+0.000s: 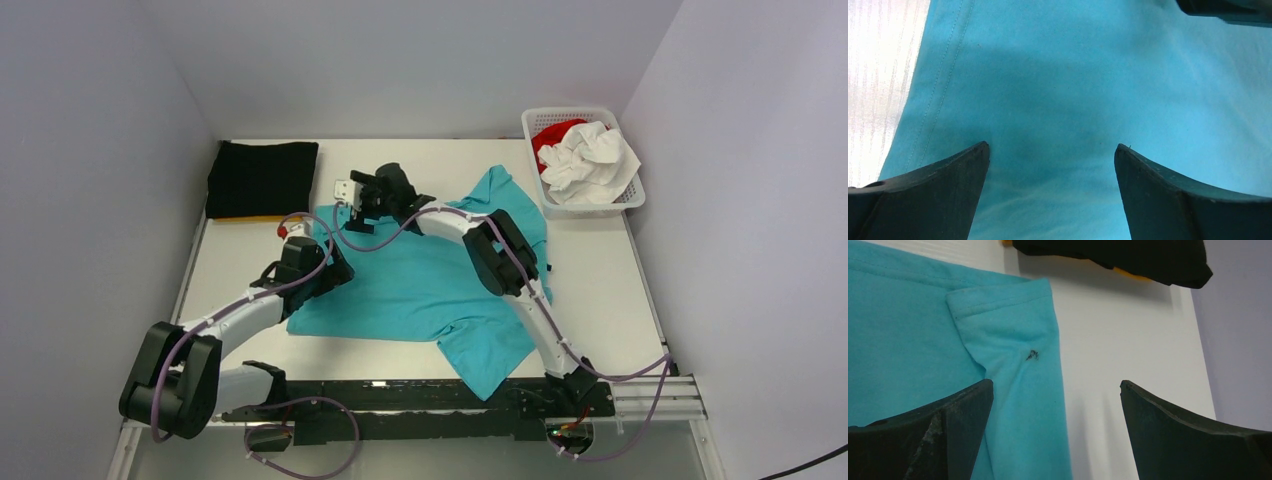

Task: Fold and stack the t-shirts
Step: Grab the side of the flattened tshirt closest away from the robot with both arms

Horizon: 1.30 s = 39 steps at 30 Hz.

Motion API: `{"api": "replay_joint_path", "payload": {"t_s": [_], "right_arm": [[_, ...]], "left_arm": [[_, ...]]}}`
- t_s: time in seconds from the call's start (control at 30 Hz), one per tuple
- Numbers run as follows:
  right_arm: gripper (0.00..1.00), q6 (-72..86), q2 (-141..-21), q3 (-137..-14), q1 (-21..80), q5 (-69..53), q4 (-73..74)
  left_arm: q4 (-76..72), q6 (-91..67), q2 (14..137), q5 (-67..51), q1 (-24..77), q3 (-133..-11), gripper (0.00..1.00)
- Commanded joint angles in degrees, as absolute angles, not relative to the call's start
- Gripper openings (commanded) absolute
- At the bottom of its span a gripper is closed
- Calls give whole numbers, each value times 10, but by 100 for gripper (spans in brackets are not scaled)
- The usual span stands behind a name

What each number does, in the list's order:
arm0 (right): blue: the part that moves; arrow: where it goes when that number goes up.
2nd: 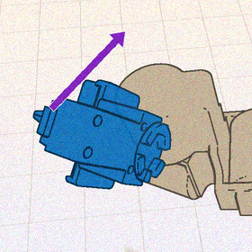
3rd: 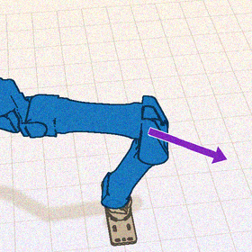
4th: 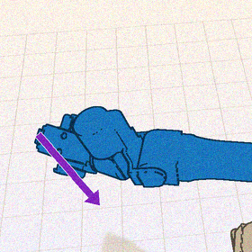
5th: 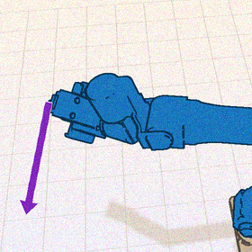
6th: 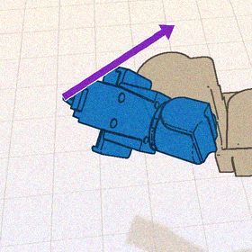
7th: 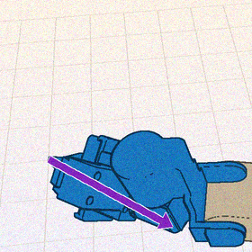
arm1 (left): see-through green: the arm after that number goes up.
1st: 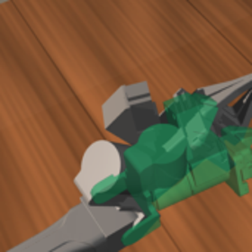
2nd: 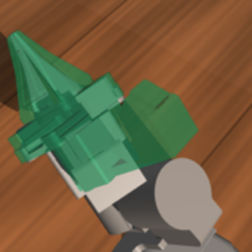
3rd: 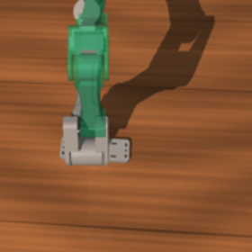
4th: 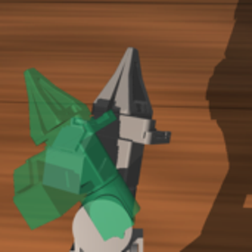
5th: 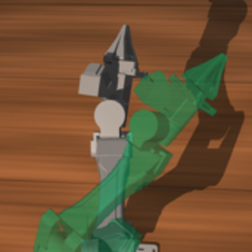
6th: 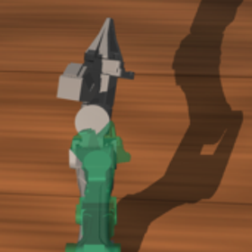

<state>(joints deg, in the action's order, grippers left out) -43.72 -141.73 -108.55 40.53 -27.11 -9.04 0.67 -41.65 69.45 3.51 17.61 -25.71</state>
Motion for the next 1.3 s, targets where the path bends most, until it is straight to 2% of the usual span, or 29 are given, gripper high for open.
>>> {"api": "replay_joint_path", "payload": {"t_s": [0.0,0.4,0.63,0.9,1.07,1.13,1.23,1.27], "right_arm": [[99,-467,-1443,-1123,405,-273,-86],[99,-470,-1509,-1192,400,-191,-118],[99,-416,-1541,-1246,372,-132,-186],[99,-369,-1556,-1305,329,-148,-206],[100,-316,-1578,-1379,311,-134,-161],[100,-335,-1537,-1333,314,-205,-122],[99,-418,-1433,-1152,332,-277,-163],[99,-427,-1416,-1130,335,-297,-153]], "left_arm": [[70,-418,696,54,176,-243,99],[68,-415,713,23,175,-229,99],[62,-415,710,14,175,-219,99],[63,-418,718,5,174,-219,99],[69,-421,710,6,174,-217,99],[72,-422,706,11,174,-218,99],[75,-419,693,19,173,-222,99],[75,-418,690,21,172,-223,99]]}}
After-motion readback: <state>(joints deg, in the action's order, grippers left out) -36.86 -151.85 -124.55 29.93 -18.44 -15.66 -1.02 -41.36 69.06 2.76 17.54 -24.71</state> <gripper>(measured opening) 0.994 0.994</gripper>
